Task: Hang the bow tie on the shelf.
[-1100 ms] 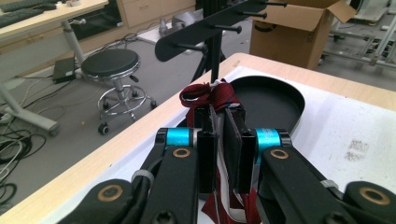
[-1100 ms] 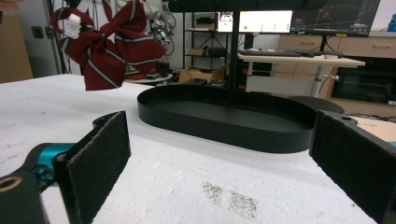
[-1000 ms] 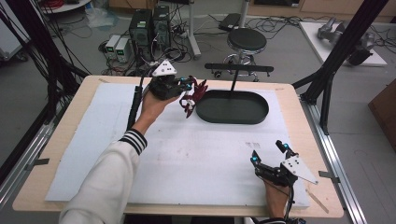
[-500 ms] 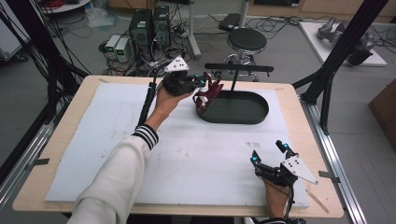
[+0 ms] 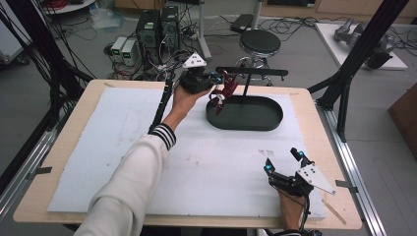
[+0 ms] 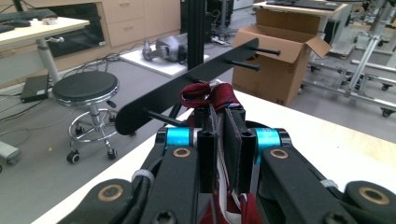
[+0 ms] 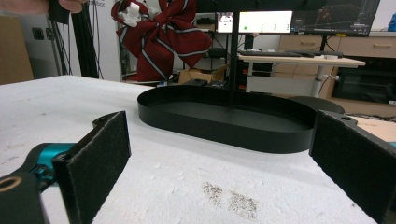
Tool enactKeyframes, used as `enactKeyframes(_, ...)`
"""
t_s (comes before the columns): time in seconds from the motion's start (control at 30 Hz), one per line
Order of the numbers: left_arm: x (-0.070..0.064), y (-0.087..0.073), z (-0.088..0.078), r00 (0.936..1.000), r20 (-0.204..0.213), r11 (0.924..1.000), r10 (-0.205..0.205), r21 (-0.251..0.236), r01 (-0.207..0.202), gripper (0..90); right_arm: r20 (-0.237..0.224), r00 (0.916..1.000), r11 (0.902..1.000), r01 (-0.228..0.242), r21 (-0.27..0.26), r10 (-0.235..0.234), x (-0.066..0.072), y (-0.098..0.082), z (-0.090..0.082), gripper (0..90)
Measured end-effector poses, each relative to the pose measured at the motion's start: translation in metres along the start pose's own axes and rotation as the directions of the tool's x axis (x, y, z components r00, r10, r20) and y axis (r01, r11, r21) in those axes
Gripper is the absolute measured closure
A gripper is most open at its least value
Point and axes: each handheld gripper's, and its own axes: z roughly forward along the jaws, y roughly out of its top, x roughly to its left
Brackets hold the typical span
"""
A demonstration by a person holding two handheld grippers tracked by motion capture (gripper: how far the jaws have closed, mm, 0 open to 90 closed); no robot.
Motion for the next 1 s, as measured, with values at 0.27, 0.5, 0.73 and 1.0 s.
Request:
enactKeyframes(0.27, 0.004, -0.003, 0.006, 0.9995, 0.01, 0.9991, -0.029, -0.031, 0.029, 83.8, 0.001, 1.0, 1.0, 0.004, -0.003, -0.004, -0.001, 0.0, 0.0, 4.3)
enactKeyframes(0.5, 0.005, 0.002, 0.012, 0.9995, 0.015, 0.9981, -0.03, -0.054, 0.03, 83.8, 0.002, 1.0, 1.0, 0.003, -0.003, -0.003, 0.0, 0.0, 0.0, 4.3)
enactKeyframes(0.73, 0.02, 0.001, 0.01, 0.996, -0.013, 0.9939, -0.089, -0.067, 0.087, 83.9, 0.002, 1.0, 1.0, -0.001, -0.004, 0.001, 0.0, 0.0, 0.0, 4.3)
enactKeyframes(1.0, 0.019, 0.001, 0.016, 0.9965, 0.005, 0.9934, -0.083, -0.079, 0.083, 83.9, 0.005, 1.0, 1.0, 0.001, -0.002, -0.001, 0.0, 0.0, 0.0, 4.3)
